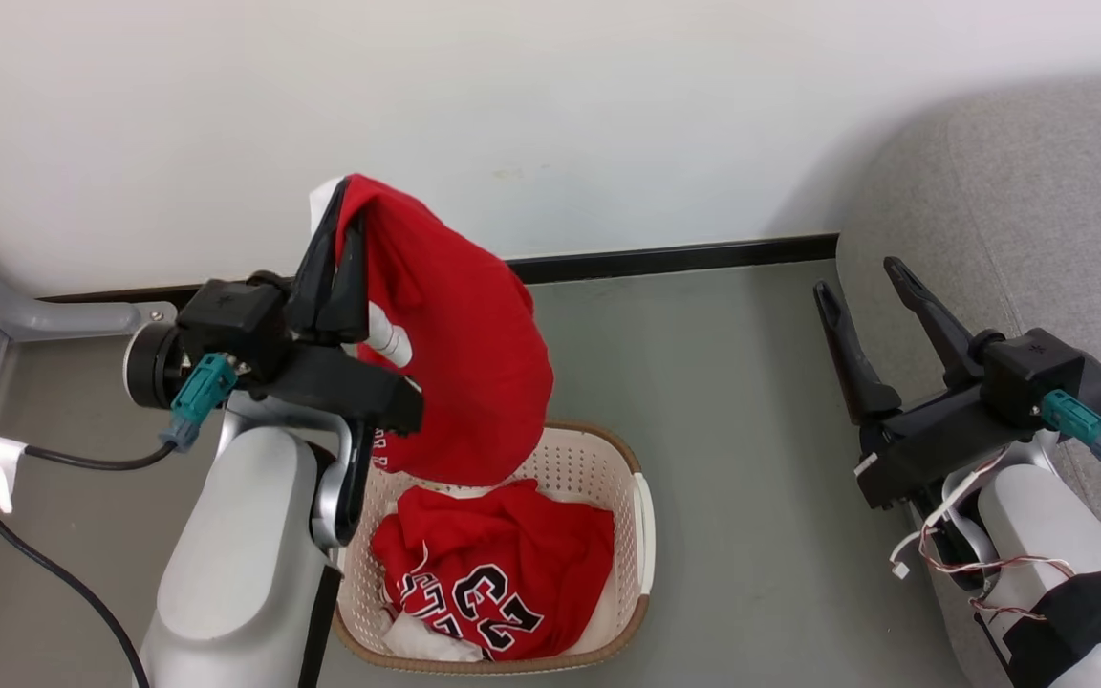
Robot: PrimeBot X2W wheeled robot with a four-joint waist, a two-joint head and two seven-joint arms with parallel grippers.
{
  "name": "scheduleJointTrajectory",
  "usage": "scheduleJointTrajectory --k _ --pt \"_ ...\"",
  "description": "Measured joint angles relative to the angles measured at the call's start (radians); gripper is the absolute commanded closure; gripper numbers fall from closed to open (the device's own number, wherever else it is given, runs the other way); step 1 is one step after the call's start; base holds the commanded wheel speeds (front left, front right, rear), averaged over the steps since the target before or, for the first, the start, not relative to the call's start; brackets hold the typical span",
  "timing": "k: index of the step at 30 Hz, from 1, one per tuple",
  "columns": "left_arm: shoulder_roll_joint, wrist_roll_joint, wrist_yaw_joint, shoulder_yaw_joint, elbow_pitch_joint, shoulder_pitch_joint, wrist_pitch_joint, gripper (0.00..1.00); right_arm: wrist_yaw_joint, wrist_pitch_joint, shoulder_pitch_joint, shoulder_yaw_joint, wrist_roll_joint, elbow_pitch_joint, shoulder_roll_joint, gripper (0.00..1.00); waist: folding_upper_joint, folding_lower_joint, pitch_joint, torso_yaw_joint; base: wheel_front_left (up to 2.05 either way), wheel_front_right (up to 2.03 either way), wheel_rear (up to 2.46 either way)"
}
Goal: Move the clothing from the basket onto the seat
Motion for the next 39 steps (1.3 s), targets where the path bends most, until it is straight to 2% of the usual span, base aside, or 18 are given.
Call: scheduleJointTrajectory --k 3,9,22,30,39 --pt "0.000 0.003 -0.026 -0.002 -0.087 -0.004 0.000 1.00 0.000 0.000 0.001 0.000 0.000 0.001 0.001 0.00 0.0000 0.0000 -0.005 0.000 0.00 0.00 0.00" --pt "0.012 0.005 -0.042 -0.016 -0.163 -0.015 0.000 1.00 0.000 0.000 0.005 0.000 0.000 0.001 0.007 0.00 0.0000 0.0000 -0.008 -0.002 0.00 0.00 0.00" --pt "0.027 0.006 -0.042 -0.005 -0.233 -0.027 -0.005 1.00 0.000 0.000 0.009 0.018 0.000 -0.036 0.025 0.00 0.0000 0.0000 -0.002 -0.015 0.00 0.00 0.00" --pt "0.025 0.006 -0.042 -0.028 -0.239 -0.029 -0.005 1.00 0.000 0.000 -0.043 0.163 0.019 -0.108 0.059 0.00 0.0000 0.0000 0.002 -0.011 0.00 0.00 0.00" --pt "0.021 0.006 -0.044 -0.060 -0.247 -0.050 -0.004 1.00 0.000 0.000 -0.108 0.363 0.063 -0.118 0.066 0.00 0.0001 0.0000 0.011 0.015 0.00 0.00 0.00"
